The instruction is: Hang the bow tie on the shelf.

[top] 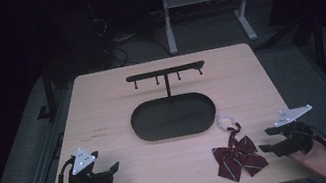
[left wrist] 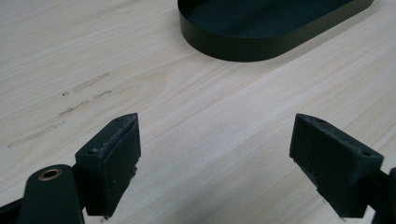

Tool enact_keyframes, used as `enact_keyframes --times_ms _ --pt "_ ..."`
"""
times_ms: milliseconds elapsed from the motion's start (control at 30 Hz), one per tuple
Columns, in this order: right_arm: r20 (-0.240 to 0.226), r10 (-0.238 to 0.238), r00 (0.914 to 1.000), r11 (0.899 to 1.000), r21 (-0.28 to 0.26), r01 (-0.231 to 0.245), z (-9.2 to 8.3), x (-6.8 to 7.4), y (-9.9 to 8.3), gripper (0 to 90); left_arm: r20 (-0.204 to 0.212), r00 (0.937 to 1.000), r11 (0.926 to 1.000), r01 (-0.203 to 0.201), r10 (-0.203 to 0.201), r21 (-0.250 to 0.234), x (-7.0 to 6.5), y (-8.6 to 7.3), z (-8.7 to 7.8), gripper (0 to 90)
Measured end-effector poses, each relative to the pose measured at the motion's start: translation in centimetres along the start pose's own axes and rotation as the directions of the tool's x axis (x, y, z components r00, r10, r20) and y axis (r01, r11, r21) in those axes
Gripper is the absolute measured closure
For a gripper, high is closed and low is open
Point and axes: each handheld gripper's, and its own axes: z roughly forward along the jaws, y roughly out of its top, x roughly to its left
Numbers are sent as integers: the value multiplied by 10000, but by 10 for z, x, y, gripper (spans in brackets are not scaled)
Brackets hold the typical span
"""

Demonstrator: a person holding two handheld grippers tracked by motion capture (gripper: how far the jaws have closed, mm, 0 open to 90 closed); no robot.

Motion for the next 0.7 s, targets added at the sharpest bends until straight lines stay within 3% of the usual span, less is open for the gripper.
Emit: enact_keyframes --times_ms 267,700 --pt "-76 -180 9998 9998 45 180 1 2 6 304 53 9999 9999 -147 147 -3 -1 -1 -1 161" --pt "-392 -721 9966 9970 252 732 4 7 40 317 -69 10000 9999 -48 47 -94 -1 -3 -5 161"
